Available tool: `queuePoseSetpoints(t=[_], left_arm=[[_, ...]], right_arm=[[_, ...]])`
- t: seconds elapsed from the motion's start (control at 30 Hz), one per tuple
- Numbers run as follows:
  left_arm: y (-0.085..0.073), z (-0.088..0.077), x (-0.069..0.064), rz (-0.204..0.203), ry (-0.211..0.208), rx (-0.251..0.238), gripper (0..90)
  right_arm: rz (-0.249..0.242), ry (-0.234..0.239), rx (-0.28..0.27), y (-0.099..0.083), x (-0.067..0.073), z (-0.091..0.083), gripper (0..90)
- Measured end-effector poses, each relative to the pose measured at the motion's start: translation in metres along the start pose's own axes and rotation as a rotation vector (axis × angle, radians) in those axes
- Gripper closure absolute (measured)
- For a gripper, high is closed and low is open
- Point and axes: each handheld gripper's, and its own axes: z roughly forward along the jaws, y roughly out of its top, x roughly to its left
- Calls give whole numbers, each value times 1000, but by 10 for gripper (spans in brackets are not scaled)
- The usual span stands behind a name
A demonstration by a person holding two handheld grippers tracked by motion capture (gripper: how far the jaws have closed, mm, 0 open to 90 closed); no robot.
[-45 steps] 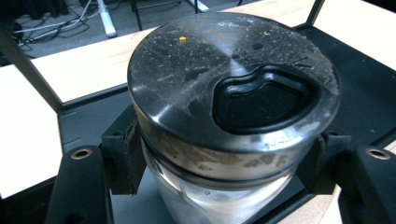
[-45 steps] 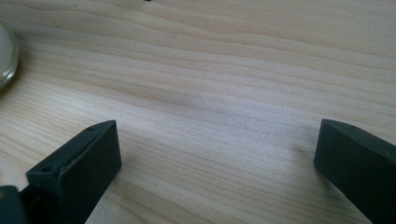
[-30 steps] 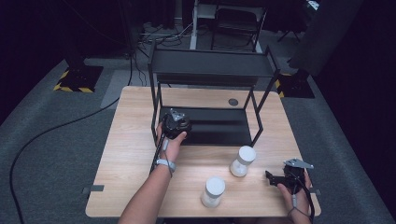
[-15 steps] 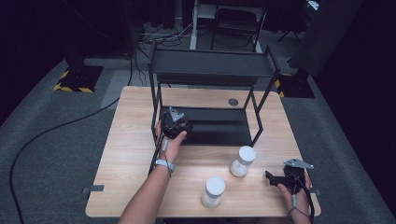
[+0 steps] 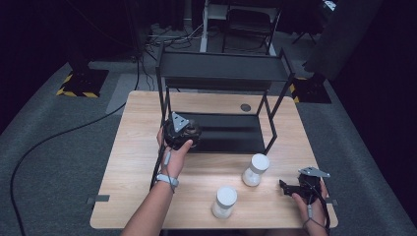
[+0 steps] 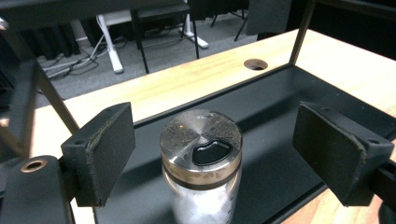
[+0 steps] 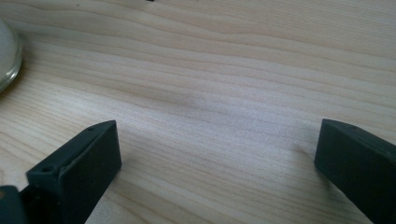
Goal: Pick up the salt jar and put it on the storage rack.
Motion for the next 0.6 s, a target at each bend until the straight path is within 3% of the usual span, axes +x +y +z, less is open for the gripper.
queuePoseSetpoints(t=[0.4, 0.6], left_arm=[[-1, -39, 4, 21, -12, -46, 124], [-2, -53, 8, 24, -23, -37, 117]], right_arm=[[0, 0, 0, 0, 0, 0, 3], [0, 0, 0, 0, 0, 0, 3]])
